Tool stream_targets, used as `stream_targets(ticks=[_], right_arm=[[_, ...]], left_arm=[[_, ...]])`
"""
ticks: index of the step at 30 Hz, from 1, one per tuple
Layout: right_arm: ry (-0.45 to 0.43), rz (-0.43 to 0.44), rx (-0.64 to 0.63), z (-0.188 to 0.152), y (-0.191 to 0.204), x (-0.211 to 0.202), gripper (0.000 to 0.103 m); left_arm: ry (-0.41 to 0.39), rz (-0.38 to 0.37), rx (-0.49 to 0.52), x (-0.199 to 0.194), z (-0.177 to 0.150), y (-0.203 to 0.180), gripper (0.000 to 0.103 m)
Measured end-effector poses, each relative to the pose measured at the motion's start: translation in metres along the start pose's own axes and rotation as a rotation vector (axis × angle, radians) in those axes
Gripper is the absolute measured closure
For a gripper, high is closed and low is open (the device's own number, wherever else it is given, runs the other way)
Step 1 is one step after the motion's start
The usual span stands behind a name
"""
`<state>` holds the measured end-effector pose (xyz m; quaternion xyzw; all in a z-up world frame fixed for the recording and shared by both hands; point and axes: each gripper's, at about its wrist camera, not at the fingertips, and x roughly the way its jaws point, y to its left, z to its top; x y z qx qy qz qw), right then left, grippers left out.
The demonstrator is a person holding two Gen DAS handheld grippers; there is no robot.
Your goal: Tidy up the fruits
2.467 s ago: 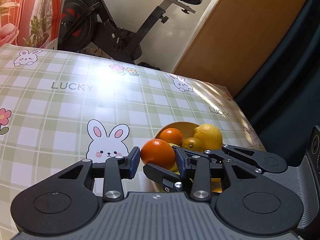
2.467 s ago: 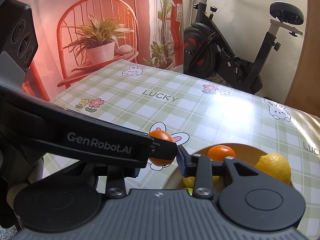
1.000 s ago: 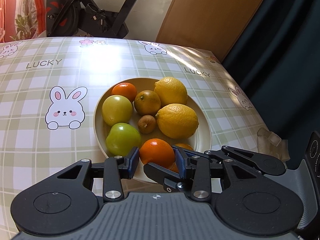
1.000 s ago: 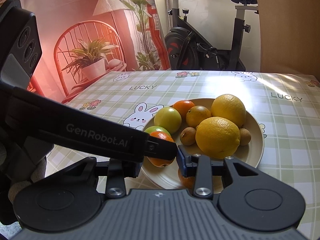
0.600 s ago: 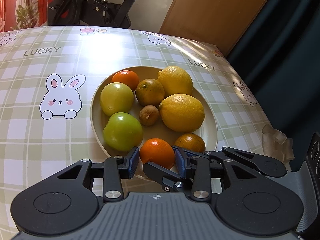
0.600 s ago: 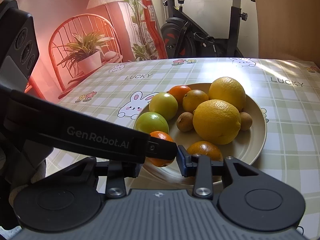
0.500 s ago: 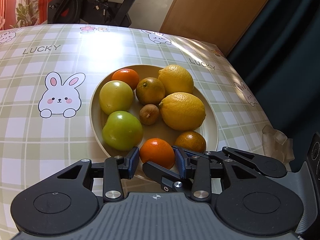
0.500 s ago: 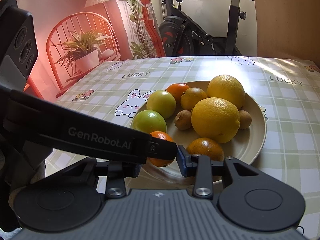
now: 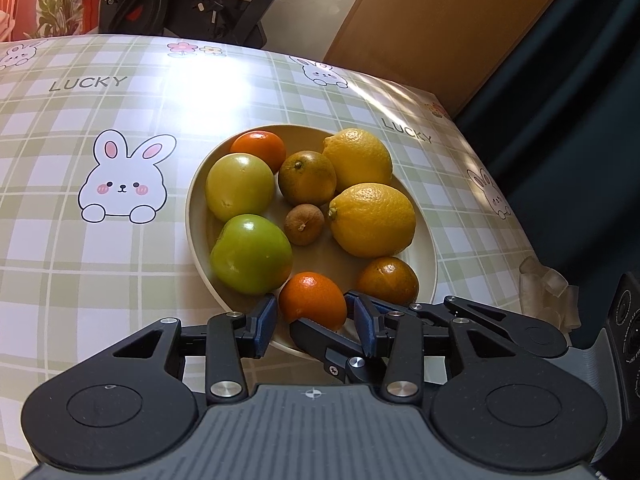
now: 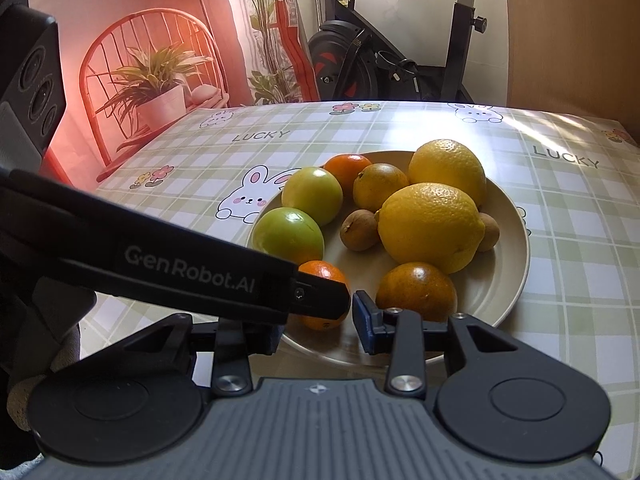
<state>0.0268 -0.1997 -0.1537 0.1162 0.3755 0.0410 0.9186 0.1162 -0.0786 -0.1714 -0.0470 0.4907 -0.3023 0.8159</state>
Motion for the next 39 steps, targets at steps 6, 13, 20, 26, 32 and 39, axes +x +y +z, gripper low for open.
stream_targets(ticks=[6, 13, 20, 26, 32, 39], right_arm=[[0.009, -0.014, 0.017, 0.001, -0.001, -0.002, 0.060], [-0.009, -0.031, 0.035, 0.004, -0.001, -0.013, 0.043], [-0.076, -0.052, 0.054, 0.013, 0.003, -0.038, 0.024], [-0.169, -0.075, 0.074, 0.028, 0.008, -0.070, 0.004], [-0.223, -0.076, 0.077, 0.039, 0.022, -0.103, 0.000], [-0.262, -0.113, 0.068, 0.043, 0.042, -0.141, 0.000]], left_arm=[[-0.039, 0.001, 0.015, -0.016, 0.000, -0.003, 0.036], [-0.120, 0.038, 0.040, -0.049, 0.000, -0.007, 0.023], [-0.283, 0.138, 0.086, -0.096, -0.002, -0.019, 0.011], [-0.414, 0.249, 0.105, -0.141, -0.005, -0.034, 0.008], [-0.501, 0.312, 0.135, -0.183, -0.010, -0.049, 0.008], [-0.580, 0.299, 0.159, -0.220, -0.019, -0.066, 0.005]])
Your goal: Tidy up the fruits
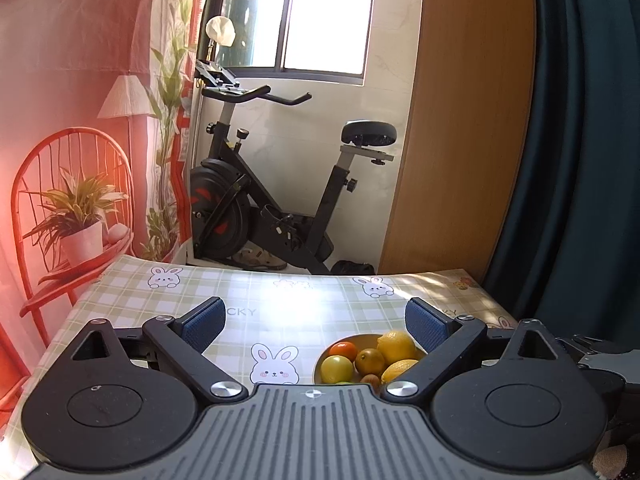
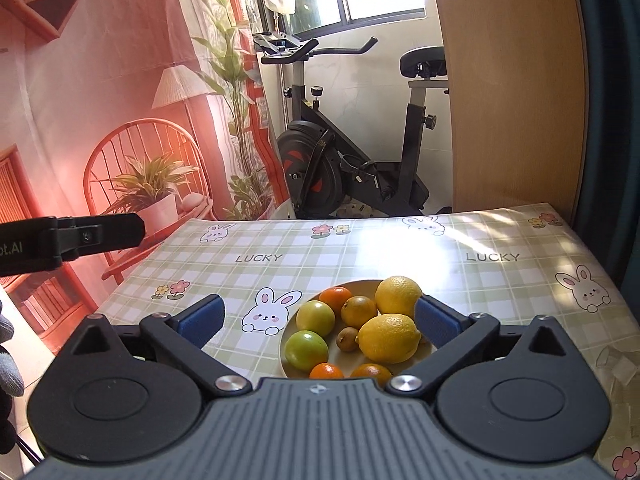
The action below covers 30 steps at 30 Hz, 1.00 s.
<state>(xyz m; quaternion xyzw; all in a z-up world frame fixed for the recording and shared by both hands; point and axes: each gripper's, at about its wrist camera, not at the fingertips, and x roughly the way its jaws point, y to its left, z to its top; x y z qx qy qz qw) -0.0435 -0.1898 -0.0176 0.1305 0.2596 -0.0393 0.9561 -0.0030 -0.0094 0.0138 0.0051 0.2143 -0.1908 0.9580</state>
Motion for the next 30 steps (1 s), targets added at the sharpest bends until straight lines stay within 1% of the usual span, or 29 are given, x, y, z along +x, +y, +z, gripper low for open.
stream_targets(ticks=[6, 10, 14, 23, 30], right_arm=[[-0.035, -0.042, -0.010, 0.006, 0.009, -0.028, 0.000], [-0.041, -0.062, -0.019, 0.009, 0.014, -0.040, 0.000], [-0.043, -0.114, -0.066, 0.010, 0.022, -0.048, 0.000], [-0.067, -0.109, -0.061, 0.013, 0.022, -0.058, 0.000], [-0.067, -0.109, -0.056, 0.013, 0.020, -0.059, 0.000]], left_arm=[[-0.026, 0.001, 0.008, -0.024, 0.000, -0.005, 0.004], [-0.045, 0.053, 0.033, -0.033, 0.000, -0.008, 0.004], [-0.069, 0.097, 0.046, -0.041, 0.004, -0.010, 0.004], [-0.093, 0.135, 0.042, -0.052, 0.007, -0.014, 0.004], [-0.085, 0.132, 0.040, -0.052, 0.008, -0.013, 0.004]])
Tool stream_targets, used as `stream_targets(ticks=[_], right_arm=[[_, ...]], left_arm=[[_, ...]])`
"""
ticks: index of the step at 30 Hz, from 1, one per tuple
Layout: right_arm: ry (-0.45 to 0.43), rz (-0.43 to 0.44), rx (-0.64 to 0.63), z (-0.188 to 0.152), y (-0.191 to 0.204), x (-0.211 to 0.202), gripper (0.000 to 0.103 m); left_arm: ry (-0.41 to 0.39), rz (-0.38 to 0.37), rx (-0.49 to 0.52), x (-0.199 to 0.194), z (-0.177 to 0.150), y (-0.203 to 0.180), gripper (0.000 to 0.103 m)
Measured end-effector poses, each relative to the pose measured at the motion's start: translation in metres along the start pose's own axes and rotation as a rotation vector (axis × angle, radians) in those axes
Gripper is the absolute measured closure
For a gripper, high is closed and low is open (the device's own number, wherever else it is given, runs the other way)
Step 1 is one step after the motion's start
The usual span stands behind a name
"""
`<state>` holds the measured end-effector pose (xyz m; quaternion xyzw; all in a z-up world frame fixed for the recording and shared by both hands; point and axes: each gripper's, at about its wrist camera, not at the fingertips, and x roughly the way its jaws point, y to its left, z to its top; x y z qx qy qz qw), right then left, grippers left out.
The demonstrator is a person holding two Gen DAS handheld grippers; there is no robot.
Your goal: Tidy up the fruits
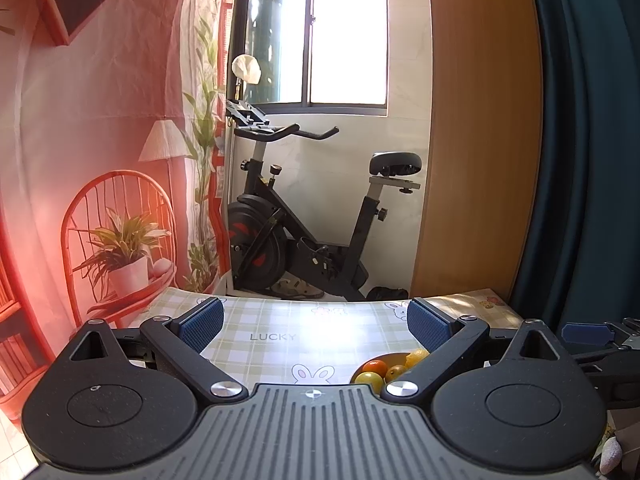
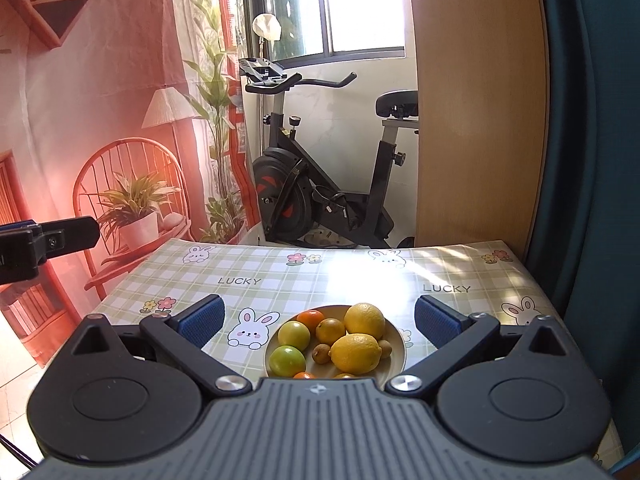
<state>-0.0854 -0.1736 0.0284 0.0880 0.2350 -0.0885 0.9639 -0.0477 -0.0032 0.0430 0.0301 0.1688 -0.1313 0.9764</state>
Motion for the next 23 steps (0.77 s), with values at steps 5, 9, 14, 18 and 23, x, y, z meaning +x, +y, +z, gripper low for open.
stream_targets(ticks=[5, 9, 14, 18, 23], right_arm=[[0.000, 0.000, 0.002, 0.0005, -0.0002, -0.0008, 0.000], [-0.003, 0.001, 0.004, 0.0012, -0.0001, -0.0025, 0.000], [-0.006, 0.003, 0.003, 0.0011, 0.0021, -0.0050, 0.000], [-0.007, 0.003, 0.003, 0.0011, 0.0026, -0.0052, 0.000], [-0.006, 0.003, 0.004, 0.0014, 0.0023, -0.0055, 0.000]], left_arm=[[0.009, 0.004, -0.009, 0.0010, 0.0028, 0.0029, 0.003], [0.010, 0.007, -0.020, -0.0002, 0.0029, 0.0054, 0.003], [0.005, 0.017, -0.014, -0.0031, 0.0026, 0.0039, 0.003], [-0.002, 0.024, -0.010, -0.0051, 0.0023, 0.0018, 0.003], [-0.001, 0.026, -0.014, -0.0060, 0.0032, 0.0017, 0.003]])
